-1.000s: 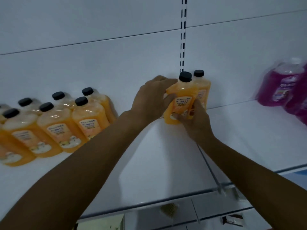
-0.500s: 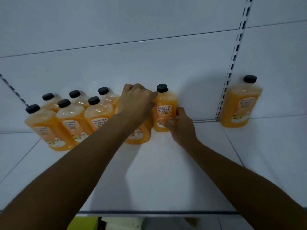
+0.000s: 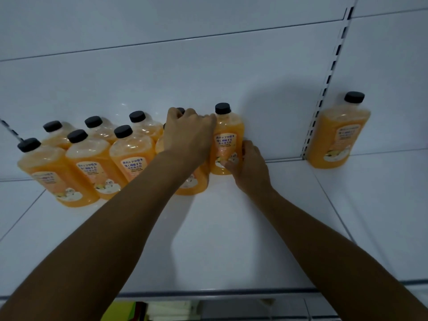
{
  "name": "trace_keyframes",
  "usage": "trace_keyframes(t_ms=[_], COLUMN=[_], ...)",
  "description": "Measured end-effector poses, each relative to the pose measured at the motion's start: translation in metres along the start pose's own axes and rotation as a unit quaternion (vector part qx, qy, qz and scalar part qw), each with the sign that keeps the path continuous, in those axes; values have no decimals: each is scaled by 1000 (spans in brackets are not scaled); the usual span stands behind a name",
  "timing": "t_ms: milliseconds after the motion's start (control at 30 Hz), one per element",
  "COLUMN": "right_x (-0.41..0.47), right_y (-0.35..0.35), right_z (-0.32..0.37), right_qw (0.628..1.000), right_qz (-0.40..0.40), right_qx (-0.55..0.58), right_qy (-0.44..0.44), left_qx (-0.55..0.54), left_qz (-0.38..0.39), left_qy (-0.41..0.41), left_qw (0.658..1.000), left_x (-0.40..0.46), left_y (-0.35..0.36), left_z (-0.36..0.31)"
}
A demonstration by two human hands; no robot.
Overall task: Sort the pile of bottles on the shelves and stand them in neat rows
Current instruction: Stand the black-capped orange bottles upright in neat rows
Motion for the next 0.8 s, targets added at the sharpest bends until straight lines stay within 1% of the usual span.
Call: trace_keyframes(t_ms=[167,233,267,333,400,433,467,533,600,667,733,800], right_x=[-2,-8,-12,-22,-35,-41,-48,-62,-73,-77,-72,-60], right_y=[0,-5,-11,-29,-54,-67,-81,-106,-129,-151,-172,-186], right_z=[0,-4,-8,-19,-31,-38,-46,-66,-89,-109,-121,-128], right_qw=[999,998,998,998,996,995,993,986,977,970,970,978], right_qz=[11,13,6,-24,-56,-72,-92,-133,-167,-194,-195,-152], right_qx=[-29,-40,-37,-34,-44,-44,-40,-19,2,25,30,37], right_qy=[24,39,46,52,51,55,63,95,131,143,140,138], left_qx=[9,-11,-37,-89,-138,-174,-218,-299,-330,-342,-360,-392], left_qz=[26,30,15,-62,-150,-169,-164,-115,-48,11,57,88], left_qy=[21,33,36,44,73,92,110,137,162,201,231,247], left_qw=[999,999,999,993,976,966,956,937,929,918,902,882], left_x=[-2,-3,-4,-10,-17,-18,-15,-5,10,22,30,36], left_y=[-2,-4,-8,-19,-30,-34,-36,-34,-26,-19,-18,-20], left_z=[-2,0,1,1,-13,-24,-37,-66,-98,-130,-155,-172])
Point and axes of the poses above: each hand's wrist, its own x-axis towards the middle knuckle, its own y-axis out of the palm, z = x × y, the point moved 5 cm from there along x, towards the middle knuckle, and after that the axes turned 15 degrees about z, right-handed, at the moved point
